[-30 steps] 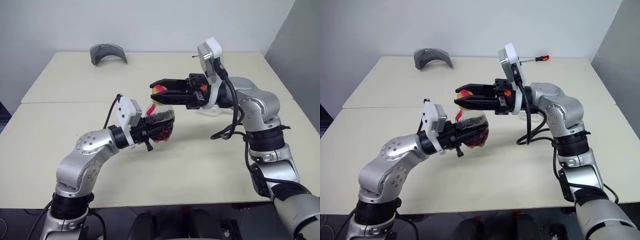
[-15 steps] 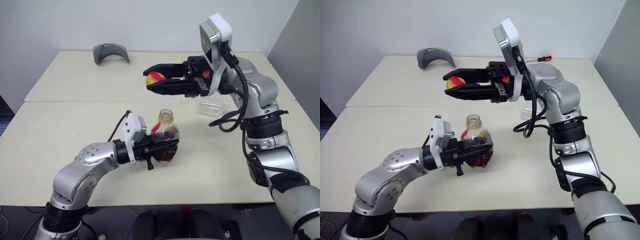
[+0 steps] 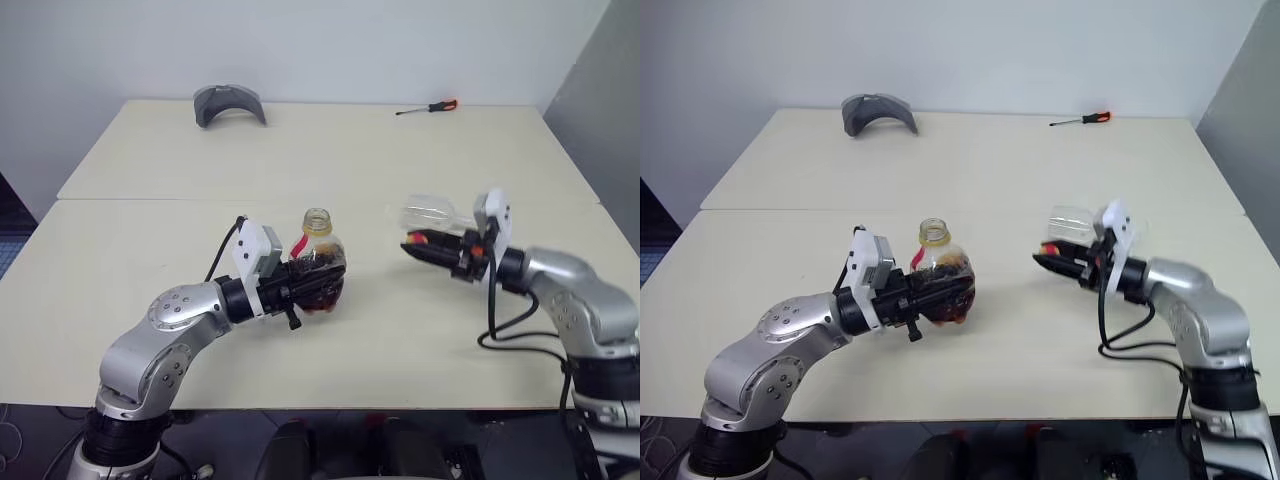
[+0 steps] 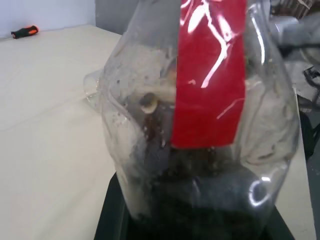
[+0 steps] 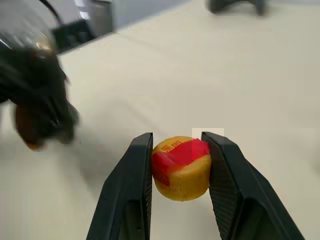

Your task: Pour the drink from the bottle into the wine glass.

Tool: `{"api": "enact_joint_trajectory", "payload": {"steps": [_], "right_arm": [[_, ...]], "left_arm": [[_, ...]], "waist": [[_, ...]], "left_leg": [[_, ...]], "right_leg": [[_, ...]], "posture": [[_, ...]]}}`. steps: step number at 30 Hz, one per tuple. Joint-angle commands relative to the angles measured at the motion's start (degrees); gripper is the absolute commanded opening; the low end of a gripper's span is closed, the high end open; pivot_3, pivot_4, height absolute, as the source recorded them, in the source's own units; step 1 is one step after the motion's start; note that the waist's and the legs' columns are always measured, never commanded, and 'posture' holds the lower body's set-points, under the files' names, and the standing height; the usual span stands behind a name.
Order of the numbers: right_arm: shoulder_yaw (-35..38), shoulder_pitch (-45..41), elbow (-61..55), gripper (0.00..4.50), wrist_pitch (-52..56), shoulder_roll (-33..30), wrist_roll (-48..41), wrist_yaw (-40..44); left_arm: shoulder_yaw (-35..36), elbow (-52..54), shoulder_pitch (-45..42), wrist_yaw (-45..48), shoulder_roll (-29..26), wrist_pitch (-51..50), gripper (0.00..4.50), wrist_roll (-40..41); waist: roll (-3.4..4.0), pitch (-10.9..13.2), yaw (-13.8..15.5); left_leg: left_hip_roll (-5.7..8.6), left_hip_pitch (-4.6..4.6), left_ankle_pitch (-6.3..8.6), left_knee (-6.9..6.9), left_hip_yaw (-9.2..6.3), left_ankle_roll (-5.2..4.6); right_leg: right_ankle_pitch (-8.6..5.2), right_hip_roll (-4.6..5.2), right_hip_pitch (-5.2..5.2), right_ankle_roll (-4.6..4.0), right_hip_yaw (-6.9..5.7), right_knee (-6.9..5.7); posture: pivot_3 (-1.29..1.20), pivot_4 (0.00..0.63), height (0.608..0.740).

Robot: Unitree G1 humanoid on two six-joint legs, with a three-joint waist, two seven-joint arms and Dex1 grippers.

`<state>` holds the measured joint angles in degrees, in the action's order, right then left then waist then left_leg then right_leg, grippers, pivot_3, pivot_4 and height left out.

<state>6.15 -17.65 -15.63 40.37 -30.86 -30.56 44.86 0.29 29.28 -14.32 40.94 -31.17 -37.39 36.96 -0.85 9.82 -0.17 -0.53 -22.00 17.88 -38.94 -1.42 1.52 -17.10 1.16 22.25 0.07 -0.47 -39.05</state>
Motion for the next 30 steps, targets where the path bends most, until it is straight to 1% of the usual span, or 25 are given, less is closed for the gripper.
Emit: {"api": "enact_joint_trajectory", "payload": {"steps": [1,3,6,8,9,11,14,17,19,22,25,27,30], "right_arm": [[1.9,4.0,-4.5,1.25,-2.2,2.2,3.0,-8.1],[1.1,6.4,-3.3,1.25,-4.6,4.0,6.6,-12.3],[-1.1,9.0,2.4,1.25,-11.5,6.4,13.8,-17.8],[-0.7,9.3,6.0,1.25,-13.3,9.2,15.4,-21.3],[0.3,8.7,9.0,1.25,-14.2,11.8,15.5,-24.1],[1.3,7.7,13.5,1.25,-16.2,14.8,16.0,-26.9],[1.1,6.7,17.8,1.25,-19.5,16.0,18.4,-29.2],[1.9,6.7,18.1,1.25,-17.6,16.8,17.5,-31.0],[1.6,8.0,15.8,1.94,-16.1,16.0,16.5,-29.4],[1.0,9.5,12.8,2.80,-14.4,14.2,16.7,-28.1],[1.9,9.5,10.1,3.86,-12.7,13.0,15.2,-27.5],[2.6,9.1,8.4,4.47,-11.1,12.4,14.0,-27.1],[2.5,9.0,4.6,4.47,-8.0,10.5,12.6,-25.6]], "left_arm": [[-0.1,1.3,-1.0,0.5,0.3,1.6,0.97,0.1],[-0.8,1.0,-1.3,0.7,0.6,2.0,0.97,-0.1],[-1.9,-0.2,-3.1,0.1,2.0,2.5,0.97,-0.7],[-2.2,-0.7,-3.7,0.0,2.5,2.5,0.97,-1.0],[-2.3,-0.9,-3.9,0.2,2.6,2.5,0.97,-1.0],[-2.6,-0.9,-4.0,0.4,2.7,2.5,0.97,-1.1],[-2.7,-0.7,-4.1,0.5,2.8,2.4,0.97,-1.2],[-2.3,-0.9,-4.6,0.3,2.6,2.1,0.97,-0.9],[-2.1,-0.9,-4.6,0.2,2.5,2.1,0.97,-1.0],[-2.0,-0.7,-4.5,0.0,2.4,2.0,0.97,-1.0],[-1.7,-0.6,-4.3,-0.5,2.2,1.9,0.97,-1.0],[-1.5,-0.4,-4.1,-0.8,2.1,1.9,0.97,-1.1],[-0.8,0.0,-3.6,-1.9,2.2,1.4,0.97,-0.7]], "waist": [[0.01,0.0,-0.3],[0.01,0.0,-0.3],[0.00,0.0,-0.2],[0.00,0.0,-0.1],[0.00,0.0,-0.1],[0.02,0.0,-0.4],[-0.01,0.0,-0.6],[-0.06,-0.1,-0.6],[-0.08,-0.1,-0.4],[-0.09,-0.1,0.2],[-0.09,-0.1,0.4],[-0.09,-0.1,0.4],[-0.08,-0.1,0.4]], "left_leg": [[-0.02,0.08,0.00,0.01,0.06,0.00],[-0.06,0.12,-0.02,0.04,0.04,0.03],[-0.03,0.09,-0.16,0.06,0.02,0.28],[0.00,0.08,-0.17,0.04,0.05,0.29],[0.00,0.08,-0.17,0.03,0.05,0.30],[-0.03,0.11,-0.18,0.05,0.07,0.32],[-0.04,0.23,-0.20,0.04,0.09,0.34],[-0.02,0.27,-0.19,0.04,0.06,0.33],[-0.02,0.26,-0.19,0.03,0.06,0.33],[0.00,0.24,-0.19,0.02,0.03,0.32],[0.04,0.19,-0.18,0.02,-0.02,0.30],[0.05,0.19,-0.17,0.02,-0.02,0.29],[0.04,0.19,-0.17,0.03,-0.02,0.28]], "right_leg": [[0.00,-0.03,-0.02,0.00,0.05,-0.04],[0.00,-0.10,-0.03,0.01,0.04,-0.06],[-0.01,-0.12,-0.02,0.01,0.04,-0.02],[-0.01,-0.10,-0.03,0.01,0.07,0.00],[-0.01,-0.10,-0.03,0.01,0.07,0.00],[-0.01,-0.12,-0.02,0.01,0.09,-0.03],[0.00,-0.13,-0.12,0.01,0.10,-0.04],[0.00,-0.12,-0.19,0.01,0.09,-0.03],[0.00,-0.12,-0.19,0.01,0.10,-0.01],[0.00,-0.11,-0.20,0.01,0.08,0.00],[0.00,-0.08,-0.19,0.01,0.05,0.02],[0.00,-0.07,-0.20,0.01,0.05,0.02],[0.00,-0.08,-0.18,0.01,0.05,0.02]], "posture": [[0.00,0.150,0.740],[0.00,0.150,0.740],[0.00,0.150,0.740],[0.00,0.150,0.740],[0.00,0.150,0.740],[0.00,0.150,0.740],[0.00,0.150,0.740],[0.00,0.150,0.740],[0.00,0.150,0.740],[0.00,0.150,0.740],[0.00,0.150,0.740],[0.00,0.150,0.740],[0.00,0.150,0.740]]}}
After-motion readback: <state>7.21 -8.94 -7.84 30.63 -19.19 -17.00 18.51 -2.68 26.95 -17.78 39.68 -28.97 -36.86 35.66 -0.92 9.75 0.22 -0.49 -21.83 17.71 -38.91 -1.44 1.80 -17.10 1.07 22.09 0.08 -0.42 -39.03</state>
